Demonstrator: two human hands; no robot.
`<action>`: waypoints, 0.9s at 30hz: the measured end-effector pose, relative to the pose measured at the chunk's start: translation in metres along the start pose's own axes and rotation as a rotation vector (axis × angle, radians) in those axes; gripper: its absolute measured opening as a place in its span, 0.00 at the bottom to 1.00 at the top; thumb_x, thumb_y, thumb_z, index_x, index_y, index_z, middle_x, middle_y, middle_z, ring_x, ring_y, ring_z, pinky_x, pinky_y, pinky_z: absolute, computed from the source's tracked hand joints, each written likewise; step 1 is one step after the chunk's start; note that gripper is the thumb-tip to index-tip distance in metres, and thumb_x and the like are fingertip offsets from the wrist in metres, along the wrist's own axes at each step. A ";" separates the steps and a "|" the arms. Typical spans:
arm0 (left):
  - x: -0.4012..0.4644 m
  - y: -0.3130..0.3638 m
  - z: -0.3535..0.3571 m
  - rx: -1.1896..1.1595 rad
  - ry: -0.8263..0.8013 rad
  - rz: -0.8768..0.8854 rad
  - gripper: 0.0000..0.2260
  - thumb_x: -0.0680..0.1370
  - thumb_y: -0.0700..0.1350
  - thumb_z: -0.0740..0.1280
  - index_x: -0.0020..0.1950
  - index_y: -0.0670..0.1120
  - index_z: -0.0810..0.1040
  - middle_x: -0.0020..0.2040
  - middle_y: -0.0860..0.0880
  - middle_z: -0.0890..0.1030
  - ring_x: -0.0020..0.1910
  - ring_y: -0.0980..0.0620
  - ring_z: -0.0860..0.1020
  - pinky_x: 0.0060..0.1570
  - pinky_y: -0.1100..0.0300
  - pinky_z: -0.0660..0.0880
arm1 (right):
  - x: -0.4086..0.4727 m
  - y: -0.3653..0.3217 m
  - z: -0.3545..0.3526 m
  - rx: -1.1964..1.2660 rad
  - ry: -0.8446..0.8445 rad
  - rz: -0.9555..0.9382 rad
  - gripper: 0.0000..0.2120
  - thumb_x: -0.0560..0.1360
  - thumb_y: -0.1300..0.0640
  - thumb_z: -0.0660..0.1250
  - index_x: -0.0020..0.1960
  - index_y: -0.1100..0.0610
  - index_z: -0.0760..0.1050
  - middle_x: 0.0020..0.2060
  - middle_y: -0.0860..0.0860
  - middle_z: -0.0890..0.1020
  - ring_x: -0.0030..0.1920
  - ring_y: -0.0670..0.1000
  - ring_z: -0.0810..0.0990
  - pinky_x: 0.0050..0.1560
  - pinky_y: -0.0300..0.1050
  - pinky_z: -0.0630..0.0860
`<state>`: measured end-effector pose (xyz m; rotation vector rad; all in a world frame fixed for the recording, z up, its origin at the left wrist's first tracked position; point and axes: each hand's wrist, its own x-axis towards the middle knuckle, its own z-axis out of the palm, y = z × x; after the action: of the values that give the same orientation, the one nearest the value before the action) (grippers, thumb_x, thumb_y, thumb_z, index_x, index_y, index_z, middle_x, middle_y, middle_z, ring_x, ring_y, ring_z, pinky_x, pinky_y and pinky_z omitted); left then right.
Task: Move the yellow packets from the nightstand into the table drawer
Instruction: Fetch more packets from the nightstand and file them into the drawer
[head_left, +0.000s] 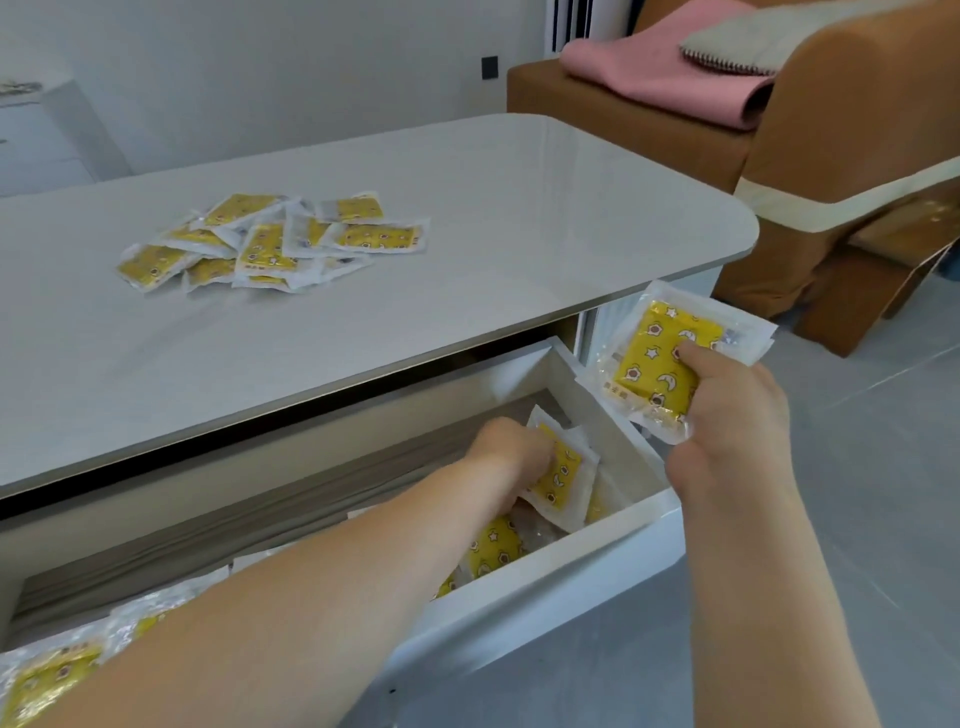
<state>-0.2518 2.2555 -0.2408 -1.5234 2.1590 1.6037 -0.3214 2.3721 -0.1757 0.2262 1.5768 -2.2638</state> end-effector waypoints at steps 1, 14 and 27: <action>-0.003 -0.002 0.000 0.107 -0.004 0.021 0.05 0.78 0.40 0.62 0.42 0.43 0.73 0.38 0.46 0.75 0.41 0.45 0.79 0.42 0.52 0.81 | 0.001 0.001 0.001 0.007 0.000 0.013 0.14 0.75 0.60 0.70 0.59 0.52 0.76 0.46 0.51 0.85 0.42 0.51 0.86 0.43 0.53 0.84; -0.008 -0.010 -0.031 0.124 -0.029 0.117 0.21 0.73 0.45 0.75 0.64 0.45 0.78 0.56 0.44 0.83 0.52 0.45 0.82 0.55 0.51 0.79 | 0.000 0.005 0.007 0.036 -0.055 0.074 0.15 0.76 0.61 0.70 0.61 0.52 0.75 0.44 0.51 0.84 0.33 0.47 0.84 0.27 0.43 0.80; -0.006 -0.059 -0.058 -0.315 -0.127 -0.284 0.05 0.79 0.34 0.64 0.45 0.41 0.76 0.27 0.47 0.78 0.26 0.52 0.75 0.34 0.57 0.76 | -0.015 0.021 0.028 -0.051 -0.169 0.125 0.09 0.78 0.59 0.65 0.56 0.49 0.73 0.47 0.52 0.83 0.48 0.56 0.84 0.49 0.56 0.82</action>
<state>-0.1794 2.2170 -0.2518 -1.6608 1.5971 1.9388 -0.2974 2.3424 -0.1784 0.1127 1.4888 -2.0863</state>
